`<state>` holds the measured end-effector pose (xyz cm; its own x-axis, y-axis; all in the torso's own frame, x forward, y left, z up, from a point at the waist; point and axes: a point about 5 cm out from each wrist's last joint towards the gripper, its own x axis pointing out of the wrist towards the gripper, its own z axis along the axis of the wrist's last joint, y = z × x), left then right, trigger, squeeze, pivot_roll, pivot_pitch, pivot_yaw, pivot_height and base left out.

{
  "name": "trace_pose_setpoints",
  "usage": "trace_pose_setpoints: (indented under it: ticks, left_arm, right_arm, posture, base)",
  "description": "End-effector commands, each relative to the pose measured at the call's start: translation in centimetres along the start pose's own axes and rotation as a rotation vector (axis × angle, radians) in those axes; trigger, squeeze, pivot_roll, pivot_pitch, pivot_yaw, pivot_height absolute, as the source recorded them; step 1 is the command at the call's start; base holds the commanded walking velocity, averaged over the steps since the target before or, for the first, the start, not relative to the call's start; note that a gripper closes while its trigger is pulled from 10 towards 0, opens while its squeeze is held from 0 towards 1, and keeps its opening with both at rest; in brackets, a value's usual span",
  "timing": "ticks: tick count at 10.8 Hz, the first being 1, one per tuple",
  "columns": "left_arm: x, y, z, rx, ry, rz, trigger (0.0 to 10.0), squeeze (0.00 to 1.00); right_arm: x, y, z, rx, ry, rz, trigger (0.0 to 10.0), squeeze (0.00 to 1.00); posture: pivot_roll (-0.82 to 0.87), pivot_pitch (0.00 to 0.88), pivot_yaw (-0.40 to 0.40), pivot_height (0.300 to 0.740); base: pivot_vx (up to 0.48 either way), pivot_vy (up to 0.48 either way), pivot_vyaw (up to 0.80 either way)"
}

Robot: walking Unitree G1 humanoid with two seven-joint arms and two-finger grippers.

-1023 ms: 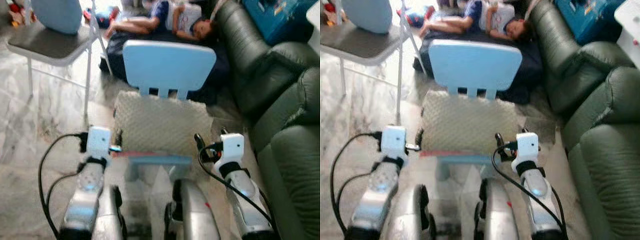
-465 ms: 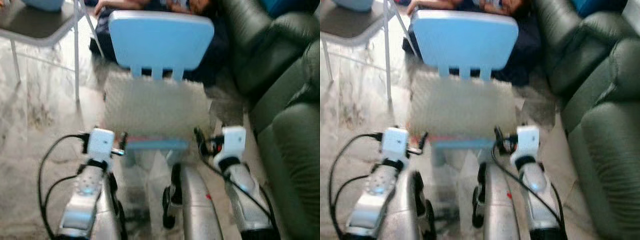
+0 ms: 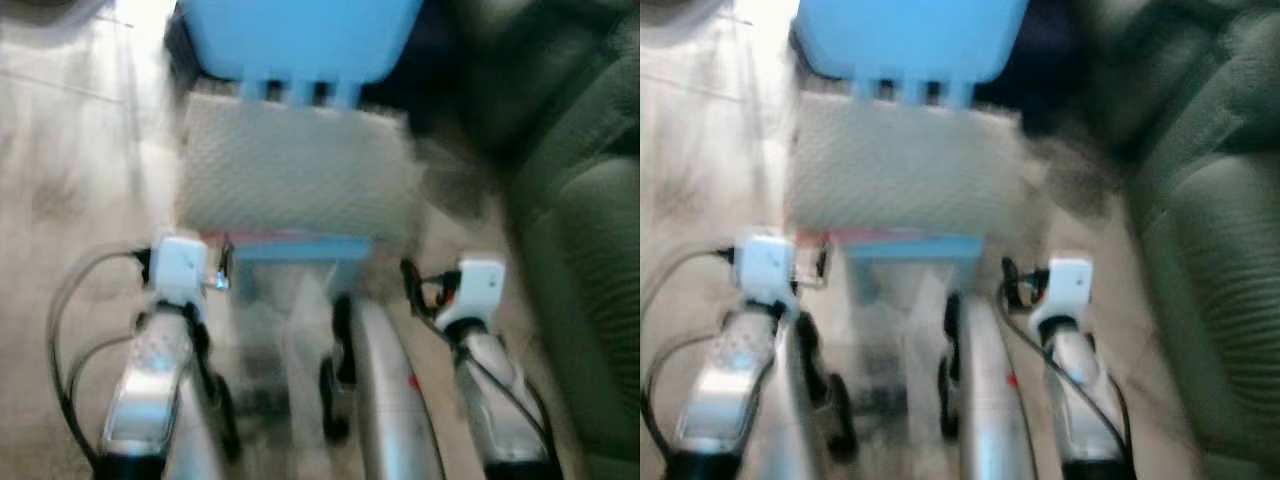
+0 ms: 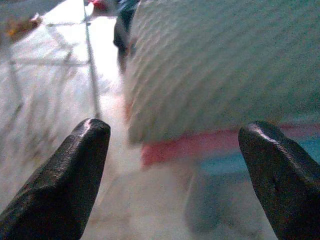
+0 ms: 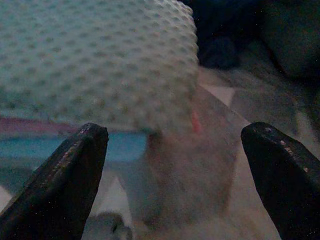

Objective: Move the pillow to the sofa

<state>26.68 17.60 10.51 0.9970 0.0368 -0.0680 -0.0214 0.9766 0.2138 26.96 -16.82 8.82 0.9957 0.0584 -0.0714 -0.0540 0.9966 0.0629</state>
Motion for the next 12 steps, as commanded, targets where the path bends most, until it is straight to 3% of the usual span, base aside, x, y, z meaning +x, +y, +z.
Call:
trace_pose_setpoints:
  ticks: [1,2,3,9,12]
  left_arm:
    - [-0.1,0.5,-0.3,-0.014,0.012,0.015,10.0,1.00]
    - [0.2,0.8,0.0,0.000,0.001,0.022,10.0,1.00]
    - [0.4,0.8,0.1,0.020,0.007,0.032,10.0,0.00]
    - [3.6,0.6,2.5,-0.043,-0.053,0.119,10.0,0.00]
    - [5.3,3.0,4.0,-0.032,-0.094,0.172,10.0,0.00]
  right_arm:
    - [-0.5,-0.4,-0.1,0.013,0.007,-0.021,10.0,1.00]
    - [-0.3,-0.2,0.0,0.014,0.012,-0.014,10.0,1.00]
    - [-0.1,-0.1,0.2,0.011,0.011,-0.009,10.0,0.00]
    - [3.7,0.6,2.4,0.018,-0.025,0.049,10.0,0.00]
    - [7.0,-0.5,4.6,-0.017,-0.053,0.065,10.0,0.00]
  posture:
    - [-0.06,0.335,-0.112,0.487]
    - [-0.06,0.342,-0.115,0.487]
    - [-0.07,0.347,-0.117,0.487]
    - [-0.08,0.425,-0.129,0.487]
    - [-0.07,0.473,-0.131,0.487]
  base:
    - [0.000,0.000,0.00]
    - [0.000,0.000,0.00]
    - [0.000,0.000,0.00]
    - [0.000,0.000,0.00]
    - [0.000,0.000,0.00]
